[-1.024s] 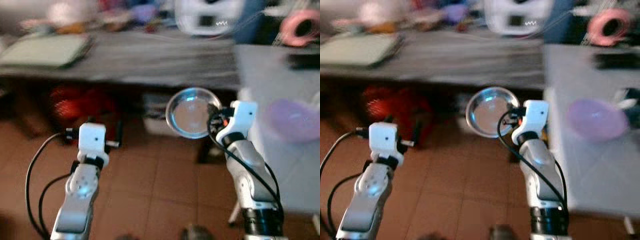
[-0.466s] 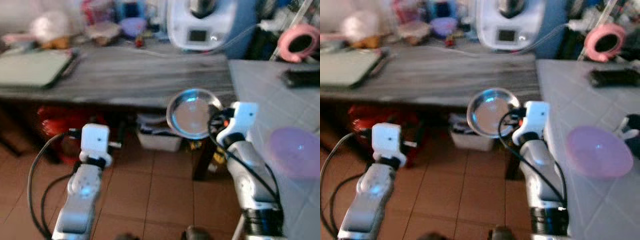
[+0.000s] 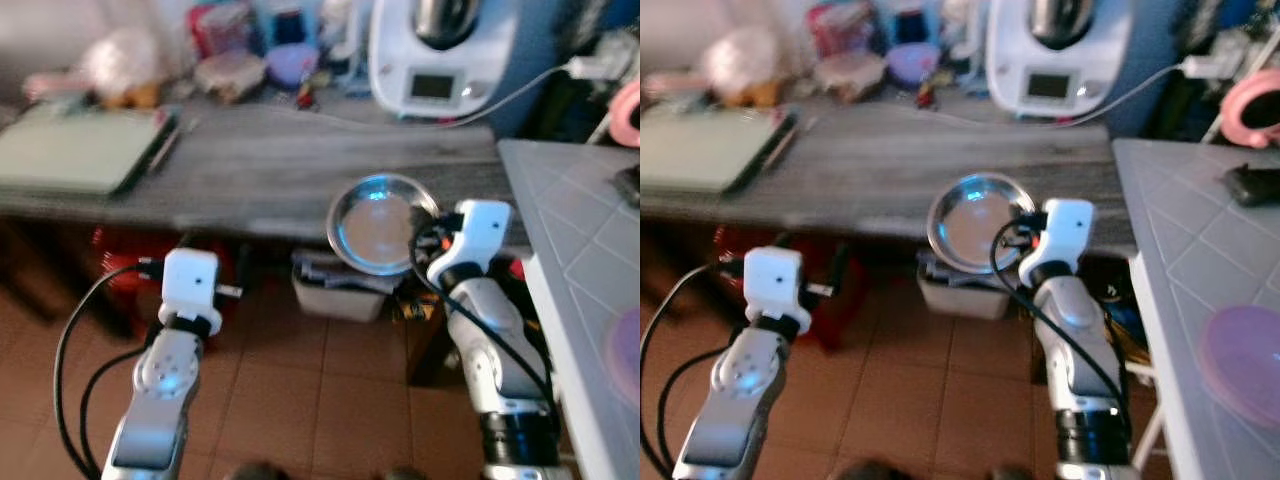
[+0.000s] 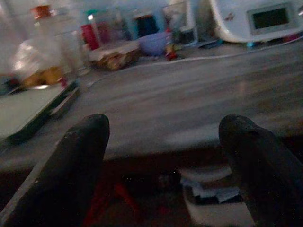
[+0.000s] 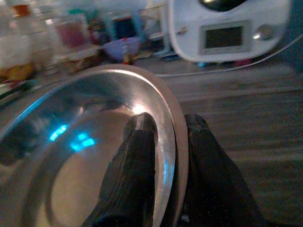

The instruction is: Setting the table

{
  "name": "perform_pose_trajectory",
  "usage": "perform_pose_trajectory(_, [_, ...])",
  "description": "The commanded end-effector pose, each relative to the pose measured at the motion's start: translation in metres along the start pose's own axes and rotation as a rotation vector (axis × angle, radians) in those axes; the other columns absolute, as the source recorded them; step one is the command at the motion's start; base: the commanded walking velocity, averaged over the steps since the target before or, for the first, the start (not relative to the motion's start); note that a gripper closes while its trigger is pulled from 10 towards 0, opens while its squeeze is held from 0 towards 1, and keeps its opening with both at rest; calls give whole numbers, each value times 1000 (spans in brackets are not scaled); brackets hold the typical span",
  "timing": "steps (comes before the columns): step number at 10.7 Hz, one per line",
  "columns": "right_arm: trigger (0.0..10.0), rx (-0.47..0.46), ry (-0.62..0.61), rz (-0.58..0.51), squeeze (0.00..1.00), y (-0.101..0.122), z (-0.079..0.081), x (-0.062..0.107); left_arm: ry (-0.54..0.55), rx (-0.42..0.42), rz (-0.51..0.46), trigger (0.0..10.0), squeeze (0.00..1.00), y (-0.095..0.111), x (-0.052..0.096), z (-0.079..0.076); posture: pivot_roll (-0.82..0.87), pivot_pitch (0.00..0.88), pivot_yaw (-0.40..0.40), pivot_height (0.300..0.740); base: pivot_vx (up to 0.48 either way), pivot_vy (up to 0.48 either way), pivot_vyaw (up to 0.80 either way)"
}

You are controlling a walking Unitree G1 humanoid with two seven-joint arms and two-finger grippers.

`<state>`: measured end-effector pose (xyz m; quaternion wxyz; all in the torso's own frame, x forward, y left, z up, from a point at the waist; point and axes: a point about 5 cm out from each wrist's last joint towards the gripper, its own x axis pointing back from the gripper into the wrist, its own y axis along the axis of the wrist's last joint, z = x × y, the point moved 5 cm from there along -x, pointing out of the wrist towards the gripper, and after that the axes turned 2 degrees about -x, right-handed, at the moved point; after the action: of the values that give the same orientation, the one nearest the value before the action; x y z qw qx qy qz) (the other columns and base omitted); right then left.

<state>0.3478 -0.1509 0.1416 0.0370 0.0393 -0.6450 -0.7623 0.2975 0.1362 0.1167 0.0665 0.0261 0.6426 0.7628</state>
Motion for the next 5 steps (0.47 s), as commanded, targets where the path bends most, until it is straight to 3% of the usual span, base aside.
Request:
perform_pose_trajectory(1, [10000, 6, -35, -7, 0, 2, -10, 0, -15, -13, -10, 10000, 0, 3, 0, -5, -8, 36, 34, 740, 352, 326, 0])
perform_pose_trajectory(2, [10000, 10, -46, -10, 0, 3, -11, -2, -17, -22, -20, 10000, 0, 4, 0, -6, -8, 36, 33, 740, 409, 251, 0])
perform_pose_trajectory(4, [10000, 10, -92, -1, 0, 2, -18, -5, -19, -13, -22, 10000, 0, 5, -1, -7, -7, 36, 30, 740, 480, 0, 0])
perform_pose_trajectory(5, [10000, -34, -131, 30, 0, -5, -25, -7, -24, 10, -27, 10000, 0, 5, 0, -8, -4, 36, 29, 740, 480, 0, 0])
